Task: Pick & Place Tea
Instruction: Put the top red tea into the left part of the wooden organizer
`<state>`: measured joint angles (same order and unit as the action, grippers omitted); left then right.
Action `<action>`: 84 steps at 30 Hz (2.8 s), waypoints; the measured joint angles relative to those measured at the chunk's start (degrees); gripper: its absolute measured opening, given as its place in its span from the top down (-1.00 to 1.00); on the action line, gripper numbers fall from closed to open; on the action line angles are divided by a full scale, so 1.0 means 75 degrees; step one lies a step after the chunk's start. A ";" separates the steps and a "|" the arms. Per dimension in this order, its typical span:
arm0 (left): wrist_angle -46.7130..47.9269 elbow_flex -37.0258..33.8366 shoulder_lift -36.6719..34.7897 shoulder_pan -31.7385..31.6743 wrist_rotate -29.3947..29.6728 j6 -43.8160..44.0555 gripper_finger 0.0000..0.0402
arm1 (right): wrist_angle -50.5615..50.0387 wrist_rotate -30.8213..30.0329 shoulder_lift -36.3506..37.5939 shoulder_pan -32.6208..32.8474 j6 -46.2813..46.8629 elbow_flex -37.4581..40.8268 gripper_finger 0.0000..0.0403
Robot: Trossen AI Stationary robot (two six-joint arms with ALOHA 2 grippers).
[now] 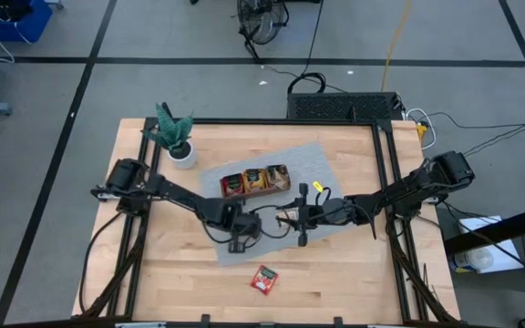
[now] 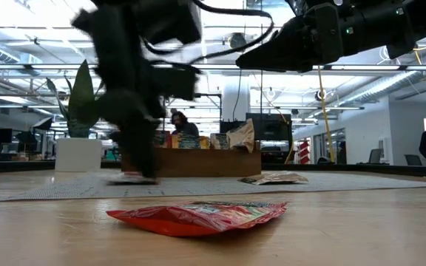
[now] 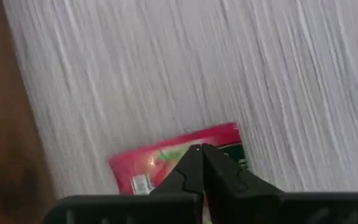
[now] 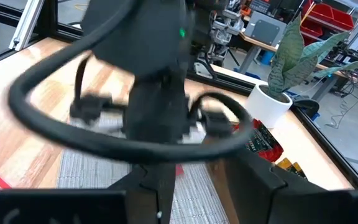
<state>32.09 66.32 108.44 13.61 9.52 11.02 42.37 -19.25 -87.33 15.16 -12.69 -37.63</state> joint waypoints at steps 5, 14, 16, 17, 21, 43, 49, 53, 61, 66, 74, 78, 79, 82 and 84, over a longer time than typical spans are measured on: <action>0.0919 0.0030 -0.0559 0.0279 -0.0041 0.1450 0.75 | -0.0042 -0.0002 0.0000 0.0003 0.0000 0.0000 0.41; 0.1763 -0.0446 -0.0510 0.0150 0.0612 0.1528 0.06 | -0.0085 -0.0003 0.0000 0.0022 0.0003 0.0000 0.39; 0.1524 -0.0648 -0.0535 0.0062 0.0480 0.1306 -0.07 | -0.0087 -0.0007 0.0000 0.0044 0.0003 0.0000 0.40; 0.1457 -0.0735 -0.0554 0.0017 0.0361 0.1218 -0.12 | -0.0085 -0.0004 0.0000 0.0047 0.0003 0.0000 0.40; 0.1053 -0.1173 -0.0593 -0.0228 0.0090 0.1291 -0.26 | -0.0085 -0.0004 0.0000 0.0044 0.0003 0.0000 0.39; -0.0202 -0.1795 -0.2091 -0.0327 -0.0911 0.1007 0.92 | -0.0085 -0.0007 0.0000 0.0044 0.0003 0.0000 0.41; -0.0215 -0.1774 -0.2719 0.0146 -0.0420 0.0971 0.77 | -0.0085 -0.0009 0.0000 0.0044 0.0003 0.0000 0.41; 0.0018 -0.1771 -0.2737 0.0250 -0.0238 0.0946 0.87 | -0.0071 -0.0009 0.0000 0.0044 0.0003 0.0000 0.42; 0.0033 -0.1786 -0.2651 0.0063 -0.0182 0.1046 0.75 | -0.0044 -0.0011 0.0000 0.0044 0.0003 0.0000 0.40; 0.0027 -0.1786 -0.2652 0.0037 -0.0056 0.1189 0.45 | -0.0047 -0.0012 0.0000 0.0044 0.0003 0.0000 0.40; 0.0025 -0.1786 -0.2652 0.0037 -0.0057 0.1191 0.27 | -0.0055 -0.0012 0.0000 0.0044 0.0003 0.0000 0.40; 0.0131 -0.1780 -0.2652 0.0037 -0.0308 0.1393 0.31 | -0.0055 -0.0014 0.0000 0.0044 0.0003 0.0000 0.40; 0.0173 -0.1780 -0.2652 0.0037 -0.0364 0.1421 0.33 | -0.0055 -0.0012 0.0000 0.0044 0.0003 0.0000 0.40; 0.0050 -0.1984 -0.2652 0.0040 -0.0411 0.1734 0.35 | -0.0067 -0.0012 0.0000 0.0044 0.0003 0.0000 0.40; 0.0072 -0.2214 -0.2652 0.0030 -0.0408 0.2044 0.33 | -0.0085 -0.0012 0.0000 0.0044 0.0006 0.0000 0.40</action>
<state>32.63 49.72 88.55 13.83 6.46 26.34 41.74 -19.33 -87.33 15.49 -12.65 -37.63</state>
